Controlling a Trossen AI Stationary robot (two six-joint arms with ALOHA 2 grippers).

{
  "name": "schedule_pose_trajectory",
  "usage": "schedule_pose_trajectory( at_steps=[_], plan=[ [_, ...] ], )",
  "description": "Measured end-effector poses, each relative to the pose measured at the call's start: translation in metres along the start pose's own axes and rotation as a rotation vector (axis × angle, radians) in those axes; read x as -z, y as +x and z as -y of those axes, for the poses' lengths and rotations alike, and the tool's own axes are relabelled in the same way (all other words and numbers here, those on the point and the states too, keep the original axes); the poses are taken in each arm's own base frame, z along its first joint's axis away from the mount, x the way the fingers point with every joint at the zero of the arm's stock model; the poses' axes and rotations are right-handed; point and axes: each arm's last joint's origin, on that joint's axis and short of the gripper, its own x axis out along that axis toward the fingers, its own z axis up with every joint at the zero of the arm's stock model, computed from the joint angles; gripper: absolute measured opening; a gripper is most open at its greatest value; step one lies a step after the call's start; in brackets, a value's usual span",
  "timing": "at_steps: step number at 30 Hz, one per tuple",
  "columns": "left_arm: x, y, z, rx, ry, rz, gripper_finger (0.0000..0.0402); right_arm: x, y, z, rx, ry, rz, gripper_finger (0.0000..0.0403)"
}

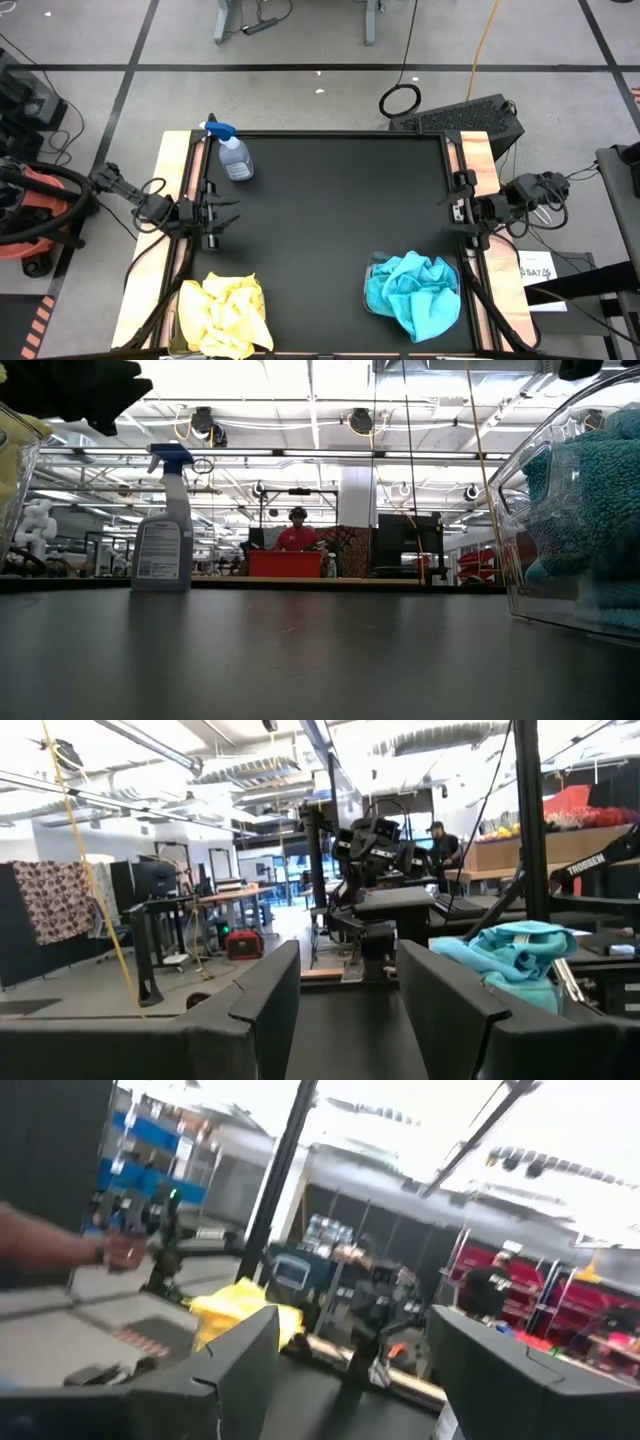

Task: Sort microfiber towel by color & place in baskets
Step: Return to Home Position

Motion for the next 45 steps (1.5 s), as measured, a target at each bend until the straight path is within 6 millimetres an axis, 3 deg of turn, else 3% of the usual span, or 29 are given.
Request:
schedule_pose_trajectory(
  at_steps=[12,21,37,45],
  plan=[
    [0.007,-0.008,-0.004,-0.03,0.011,-0.039,0.0176,0.016,0.003,-0.005,0.056,-0.033,0.028,0.0247],
    [0.009,-0.009,-0.005,-0.049,0.01,-0.057,0.0176,0.052,0.011,-0.017,0.122,-0.029,-0.064,0.0244],
    [0.017,-0.011,-0.007,-0.145,-0.059,-0.141,0.0176,0.108,0.013,-0.03,0.096,0.04,-0.245,0.0166],
    [0.016,-0.011,-0.008,-0.189,-0.059,-0.148,0.0176,0.108,0.014,-0.03,0.051,0.039,-0.218,0.0162]
  ],
)
